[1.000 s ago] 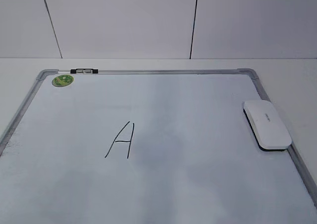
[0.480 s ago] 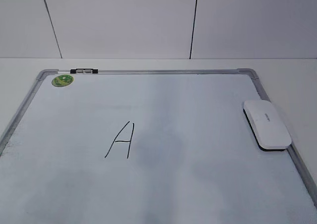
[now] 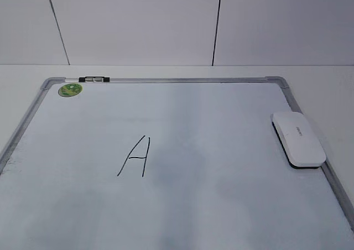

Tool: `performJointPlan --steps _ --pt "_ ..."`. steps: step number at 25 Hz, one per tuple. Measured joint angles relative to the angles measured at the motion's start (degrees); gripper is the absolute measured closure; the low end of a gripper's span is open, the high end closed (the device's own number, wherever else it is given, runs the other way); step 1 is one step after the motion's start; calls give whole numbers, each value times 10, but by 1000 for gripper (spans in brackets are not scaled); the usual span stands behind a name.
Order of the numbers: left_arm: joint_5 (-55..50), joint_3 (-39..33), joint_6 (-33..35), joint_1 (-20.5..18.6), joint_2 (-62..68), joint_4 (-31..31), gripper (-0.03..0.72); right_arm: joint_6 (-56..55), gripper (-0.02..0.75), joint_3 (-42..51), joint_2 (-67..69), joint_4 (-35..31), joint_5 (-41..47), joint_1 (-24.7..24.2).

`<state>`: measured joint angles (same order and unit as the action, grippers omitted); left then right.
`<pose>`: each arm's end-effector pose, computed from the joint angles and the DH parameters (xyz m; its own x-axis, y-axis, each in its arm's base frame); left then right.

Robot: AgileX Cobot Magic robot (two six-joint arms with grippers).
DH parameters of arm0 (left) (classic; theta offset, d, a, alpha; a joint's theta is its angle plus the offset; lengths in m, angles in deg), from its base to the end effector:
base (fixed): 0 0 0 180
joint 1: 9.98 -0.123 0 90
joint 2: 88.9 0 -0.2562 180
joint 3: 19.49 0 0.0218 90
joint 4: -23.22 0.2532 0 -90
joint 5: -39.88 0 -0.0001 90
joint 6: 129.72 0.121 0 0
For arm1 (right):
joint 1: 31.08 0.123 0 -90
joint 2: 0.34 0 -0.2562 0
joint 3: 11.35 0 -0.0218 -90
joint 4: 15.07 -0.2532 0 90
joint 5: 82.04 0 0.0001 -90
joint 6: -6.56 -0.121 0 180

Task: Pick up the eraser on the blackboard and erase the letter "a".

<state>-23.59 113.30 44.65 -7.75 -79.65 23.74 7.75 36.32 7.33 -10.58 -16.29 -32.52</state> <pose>0.0509 -0.0010 0.2618 -0.4993 -0.0747 -0.8632 -0.0152 0.9969 -0.0775 0.0451 -0.0098 0.2568 -0.5191 -0.0398 -0.8538 0.0588 0.9949 -0.0821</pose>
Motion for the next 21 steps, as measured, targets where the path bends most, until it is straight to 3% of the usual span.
performJointPlan --steps 21 --pt "0 0 0 0 0 0 453 0 145 0 0 0 0 0"
